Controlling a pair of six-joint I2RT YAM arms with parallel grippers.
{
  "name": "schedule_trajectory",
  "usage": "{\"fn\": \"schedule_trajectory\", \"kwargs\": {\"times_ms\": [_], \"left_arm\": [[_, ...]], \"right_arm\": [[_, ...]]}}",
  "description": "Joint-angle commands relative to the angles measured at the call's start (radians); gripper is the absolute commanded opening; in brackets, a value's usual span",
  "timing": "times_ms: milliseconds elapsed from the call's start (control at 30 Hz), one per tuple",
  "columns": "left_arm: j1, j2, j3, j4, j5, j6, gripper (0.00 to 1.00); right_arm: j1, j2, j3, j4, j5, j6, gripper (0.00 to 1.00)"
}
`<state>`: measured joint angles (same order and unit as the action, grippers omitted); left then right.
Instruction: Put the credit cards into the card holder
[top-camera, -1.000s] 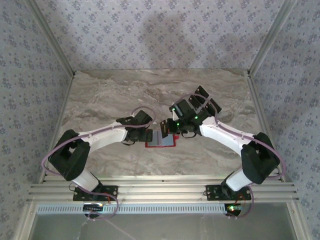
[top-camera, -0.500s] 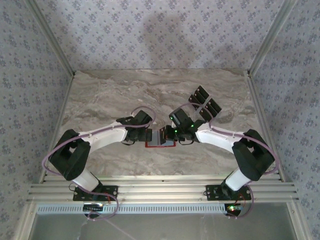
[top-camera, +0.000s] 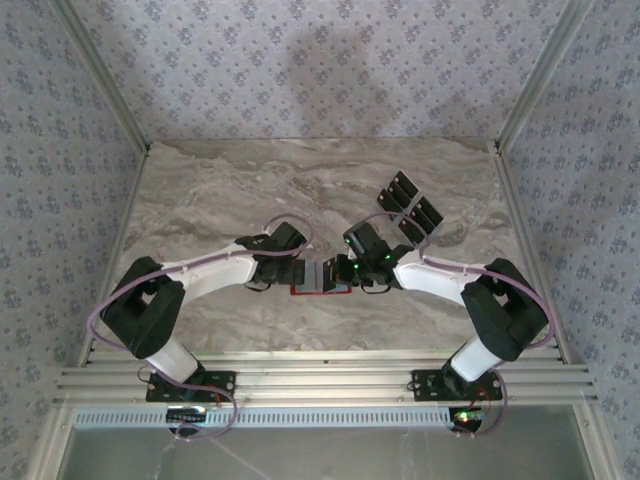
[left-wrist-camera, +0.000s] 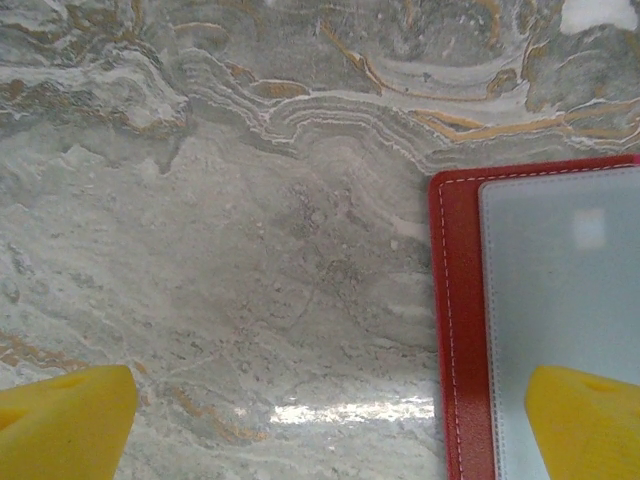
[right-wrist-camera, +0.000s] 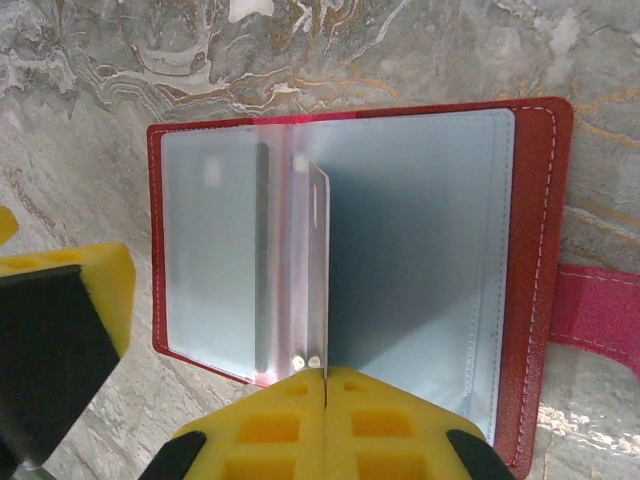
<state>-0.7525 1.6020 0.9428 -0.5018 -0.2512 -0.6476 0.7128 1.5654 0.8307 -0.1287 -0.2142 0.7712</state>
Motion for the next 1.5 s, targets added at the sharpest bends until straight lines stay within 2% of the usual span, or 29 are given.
{"fn": "schedule_trajectory", "kwargs": {"times_ms": [0, 500, 967, 1467], "left_arm": [[-0.008, 0.025, 0.040, -0.006, -0.009, -0.010, 1.00], [-0.010, 0.084, 0.024, 0.010, -0.014, -0.009, 1.00], [-0.010, 0.063, -0.040, 0.006, -0.031, -0.038, 1.00], [-0.010, 0.043, -0.047, -0.009, -0.040, -0.047, 1.00]], "right_arm": [[-0.005, 0.000, -0.017, -0.003, 0.017, 0.011, 0.00], [-0.007, 0.000, -0.025, 0.002, 0.016, 0.013, 0.00], [-0.027, -0.006, -0.027, 0.017, -0.006, -0.002, 0.00], [-0.066, -0.011, -0.063, 0.207, -0.128, 0.013, 0.00]]}}
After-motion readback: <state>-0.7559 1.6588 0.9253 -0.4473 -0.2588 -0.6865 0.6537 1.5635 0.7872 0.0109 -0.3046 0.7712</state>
